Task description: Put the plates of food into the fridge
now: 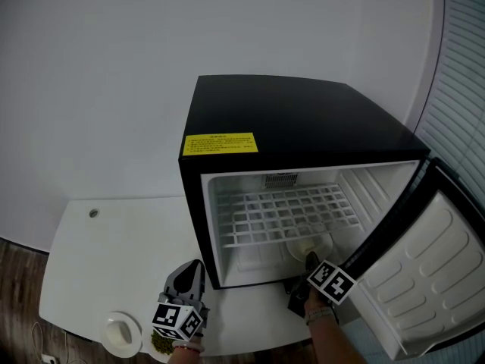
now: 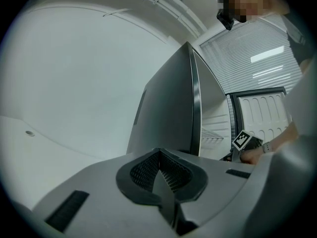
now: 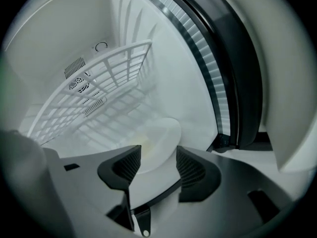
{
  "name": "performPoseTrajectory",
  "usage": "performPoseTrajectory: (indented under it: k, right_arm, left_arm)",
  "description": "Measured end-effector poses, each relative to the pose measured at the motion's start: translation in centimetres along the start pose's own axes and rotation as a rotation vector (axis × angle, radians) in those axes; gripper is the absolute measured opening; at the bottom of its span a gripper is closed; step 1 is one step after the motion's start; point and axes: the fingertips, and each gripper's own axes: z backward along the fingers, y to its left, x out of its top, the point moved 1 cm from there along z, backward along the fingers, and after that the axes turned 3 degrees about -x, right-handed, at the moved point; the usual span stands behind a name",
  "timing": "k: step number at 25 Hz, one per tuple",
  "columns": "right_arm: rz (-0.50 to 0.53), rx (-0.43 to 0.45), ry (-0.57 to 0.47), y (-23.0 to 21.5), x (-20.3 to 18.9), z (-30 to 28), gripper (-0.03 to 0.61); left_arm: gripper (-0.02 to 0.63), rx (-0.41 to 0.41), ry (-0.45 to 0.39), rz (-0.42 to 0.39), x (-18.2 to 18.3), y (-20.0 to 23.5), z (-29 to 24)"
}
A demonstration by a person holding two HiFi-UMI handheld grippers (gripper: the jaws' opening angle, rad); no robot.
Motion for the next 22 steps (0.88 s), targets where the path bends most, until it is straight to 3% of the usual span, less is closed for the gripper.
performPoseTrajectory:
  k: [8, 11, 16, 18, 22]
  right_arm:
    - [0.136, 0.037, -0.06, 1.0, 0.3, 1.5, 0.209]
    - [0.221, 0.138, -0.04, 3.0, -0.7, 3.5, 0.207]
    - [0.503, 0.381, 0.004, 9.6, -5.4, 8.8, 0.204]
    - [0.616, 0.45, -0.018, 12.1, -7.0, 11.3, 0.121]
    - [0.704, 0.551, -0.036, 15.8, -9.6, 15.1, 0.078]
  left_arm:
    - [0.008, -0.005, 0.006, -0.008, 0.1, -0.2, 0.2]
    - [0.008, -0.021, 0.001, -0.011, 0.5, -0.5, 0.6]
    - [0.008, -0.039, -0.003, -0.022, 1.9, -0.9, 2.3]
    - [0.008, -0.045, -0.007, -0.019, 2.4, -1.3, 3.1]
    - [0.008, -0.057, -0.008, -0.009, 3.1, -2.1, 4.8]
